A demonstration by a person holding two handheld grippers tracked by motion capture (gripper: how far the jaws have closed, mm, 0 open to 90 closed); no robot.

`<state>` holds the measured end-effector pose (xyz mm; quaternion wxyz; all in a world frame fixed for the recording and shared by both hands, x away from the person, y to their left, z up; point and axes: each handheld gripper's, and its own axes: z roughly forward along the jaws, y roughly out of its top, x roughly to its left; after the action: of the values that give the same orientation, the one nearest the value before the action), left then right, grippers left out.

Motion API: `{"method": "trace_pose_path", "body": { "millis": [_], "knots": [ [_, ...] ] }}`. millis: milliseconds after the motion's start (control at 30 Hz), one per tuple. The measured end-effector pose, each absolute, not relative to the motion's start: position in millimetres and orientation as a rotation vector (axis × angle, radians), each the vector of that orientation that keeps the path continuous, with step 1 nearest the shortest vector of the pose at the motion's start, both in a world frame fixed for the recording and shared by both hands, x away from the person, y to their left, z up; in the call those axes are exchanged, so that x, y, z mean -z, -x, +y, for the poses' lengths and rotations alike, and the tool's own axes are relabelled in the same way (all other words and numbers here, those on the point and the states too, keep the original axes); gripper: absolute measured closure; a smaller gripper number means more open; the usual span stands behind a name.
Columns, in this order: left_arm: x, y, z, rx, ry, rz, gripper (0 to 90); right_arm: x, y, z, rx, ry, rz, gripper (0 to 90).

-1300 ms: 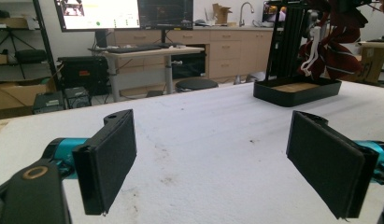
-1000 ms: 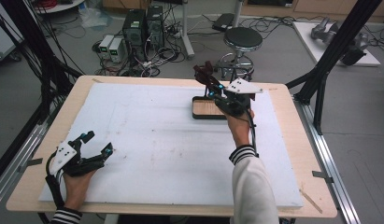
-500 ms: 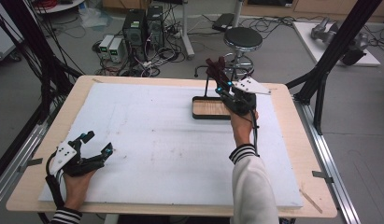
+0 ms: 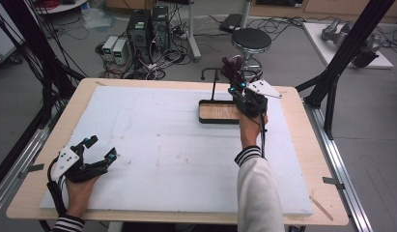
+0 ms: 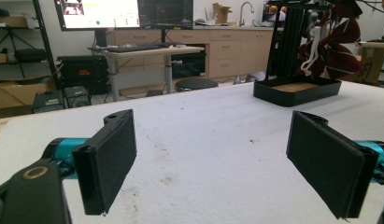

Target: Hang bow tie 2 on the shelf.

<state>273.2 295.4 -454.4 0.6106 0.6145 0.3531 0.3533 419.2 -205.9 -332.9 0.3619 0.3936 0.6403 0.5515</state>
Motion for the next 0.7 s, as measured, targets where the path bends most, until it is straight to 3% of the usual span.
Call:
{"method": "trace_pose_path", "body": {
  "millis": [700],
  "knots": [
    [454.4, -273.1, 295.3, -0.817, -1.417, 0.814, 16.3, 346.2, -431.4, -196.0, -1.349, -1.073, 1.658, 77.8]
  ]
}}
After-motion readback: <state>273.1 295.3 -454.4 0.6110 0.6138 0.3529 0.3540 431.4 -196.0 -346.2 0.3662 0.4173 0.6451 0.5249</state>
